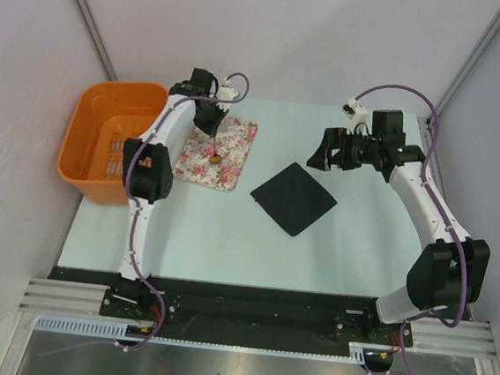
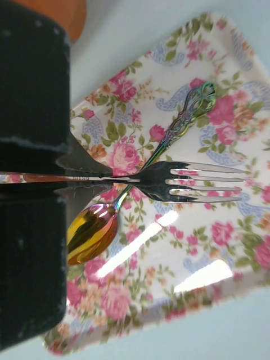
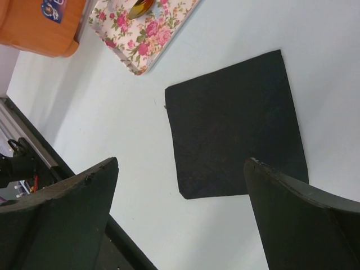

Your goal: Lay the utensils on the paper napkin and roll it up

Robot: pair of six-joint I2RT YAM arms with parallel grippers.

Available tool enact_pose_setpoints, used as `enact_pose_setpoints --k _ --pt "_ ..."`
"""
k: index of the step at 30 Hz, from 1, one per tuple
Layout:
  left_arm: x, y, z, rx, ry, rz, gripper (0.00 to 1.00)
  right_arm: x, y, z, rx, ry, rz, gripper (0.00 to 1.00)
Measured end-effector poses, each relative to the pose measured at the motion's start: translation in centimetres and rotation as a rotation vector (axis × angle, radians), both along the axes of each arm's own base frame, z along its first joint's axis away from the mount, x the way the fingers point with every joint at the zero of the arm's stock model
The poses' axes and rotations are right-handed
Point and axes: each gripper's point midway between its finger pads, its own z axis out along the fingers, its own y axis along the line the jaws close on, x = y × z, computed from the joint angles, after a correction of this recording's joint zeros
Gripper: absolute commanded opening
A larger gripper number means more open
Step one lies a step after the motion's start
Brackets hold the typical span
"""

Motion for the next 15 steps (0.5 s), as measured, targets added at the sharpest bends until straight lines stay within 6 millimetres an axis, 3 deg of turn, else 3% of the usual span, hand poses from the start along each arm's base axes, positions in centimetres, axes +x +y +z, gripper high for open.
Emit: enact_pose_setpoints --k 7,15 --pt "-1.6 -3.2 8.2 -0.243 -0.056 0.006 0.00 0.7 0.7 0.7 0.051 -0.006 -0.008 1.00" --pt "-10.5 -9.4 18.1 -0.821 0.044 -0.011 0.00 2.2 3.3 6.0 0.291 -0.060 -0.001 0.93"
